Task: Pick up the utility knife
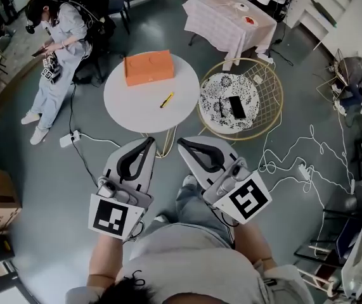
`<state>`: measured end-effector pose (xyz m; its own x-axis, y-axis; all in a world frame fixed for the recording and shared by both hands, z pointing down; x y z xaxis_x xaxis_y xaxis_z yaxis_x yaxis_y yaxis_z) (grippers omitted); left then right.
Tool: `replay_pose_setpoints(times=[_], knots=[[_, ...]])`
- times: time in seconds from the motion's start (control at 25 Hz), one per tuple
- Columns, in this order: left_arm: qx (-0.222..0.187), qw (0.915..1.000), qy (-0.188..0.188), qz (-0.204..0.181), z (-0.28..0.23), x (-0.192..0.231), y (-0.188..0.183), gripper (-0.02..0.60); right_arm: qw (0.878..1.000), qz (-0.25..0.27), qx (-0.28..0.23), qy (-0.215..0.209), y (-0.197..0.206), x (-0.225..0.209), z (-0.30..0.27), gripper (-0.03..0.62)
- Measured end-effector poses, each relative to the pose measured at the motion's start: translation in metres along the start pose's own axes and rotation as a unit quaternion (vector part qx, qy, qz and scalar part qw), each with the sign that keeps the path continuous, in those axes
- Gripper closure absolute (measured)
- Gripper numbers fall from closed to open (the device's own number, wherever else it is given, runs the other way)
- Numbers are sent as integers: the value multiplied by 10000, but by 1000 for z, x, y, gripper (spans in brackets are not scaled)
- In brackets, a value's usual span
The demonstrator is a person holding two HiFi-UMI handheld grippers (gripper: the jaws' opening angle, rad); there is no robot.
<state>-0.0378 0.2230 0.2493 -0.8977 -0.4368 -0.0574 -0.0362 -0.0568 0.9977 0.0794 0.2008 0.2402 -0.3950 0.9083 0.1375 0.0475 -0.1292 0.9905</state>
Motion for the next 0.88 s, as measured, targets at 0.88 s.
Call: replay_pose_setpoints(times=[0.88], knots=[[581,9978,-326,37,-171,54,33,571,9977,-420,-4,-535,42,-172,-58,586]])
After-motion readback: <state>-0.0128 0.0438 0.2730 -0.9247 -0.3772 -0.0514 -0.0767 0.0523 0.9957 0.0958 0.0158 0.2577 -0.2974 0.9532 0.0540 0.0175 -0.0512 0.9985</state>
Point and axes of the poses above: the fingertips, and each gripper's own axes: z backward along the fingers, x to its left, y out of its underside, the point moved 5 cm from there along z, backward along the fingers, and after that the axes turned 2 degrees about -y, right-handed, at the moved point
